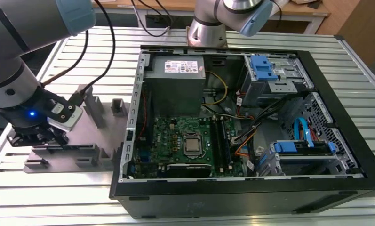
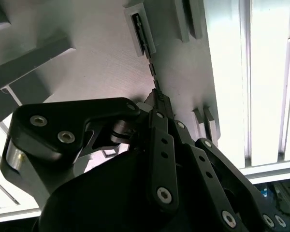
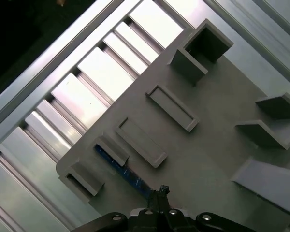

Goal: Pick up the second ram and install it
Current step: 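Pick up the second ram and move it above second insertion slot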

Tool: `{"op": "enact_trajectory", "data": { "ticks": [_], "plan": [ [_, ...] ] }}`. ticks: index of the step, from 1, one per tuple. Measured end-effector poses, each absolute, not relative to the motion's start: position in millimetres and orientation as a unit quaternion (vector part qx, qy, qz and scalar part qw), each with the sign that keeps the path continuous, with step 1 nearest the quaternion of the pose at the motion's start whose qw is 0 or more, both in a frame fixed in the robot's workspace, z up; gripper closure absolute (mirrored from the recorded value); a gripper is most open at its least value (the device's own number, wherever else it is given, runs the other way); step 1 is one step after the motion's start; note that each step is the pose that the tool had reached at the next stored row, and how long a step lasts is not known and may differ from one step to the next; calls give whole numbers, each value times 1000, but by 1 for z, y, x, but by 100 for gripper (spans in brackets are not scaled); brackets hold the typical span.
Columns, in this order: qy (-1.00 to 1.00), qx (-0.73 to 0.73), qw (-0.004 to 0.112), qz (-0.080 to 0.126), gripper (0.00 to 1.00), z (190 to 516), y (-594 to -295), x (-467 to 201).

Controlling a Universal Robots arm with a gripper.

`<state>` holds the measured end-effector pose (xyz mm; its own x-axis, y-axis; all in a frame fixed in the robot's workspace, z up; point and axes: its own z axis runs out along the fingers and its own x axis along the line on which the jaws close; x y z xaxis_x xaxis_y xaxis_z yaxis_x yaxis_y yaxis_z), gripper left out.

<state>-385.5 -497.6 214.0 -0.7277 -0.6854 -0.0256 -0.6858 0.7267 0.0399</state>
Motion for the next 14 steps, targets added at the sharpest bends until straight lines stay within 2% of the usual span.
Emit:
{"op": "enact_trajectory", "data": {
  "ticks": [14],
  "plan": [
    [900,-435,3,24,93,214,-498,-385]
  ]
}}
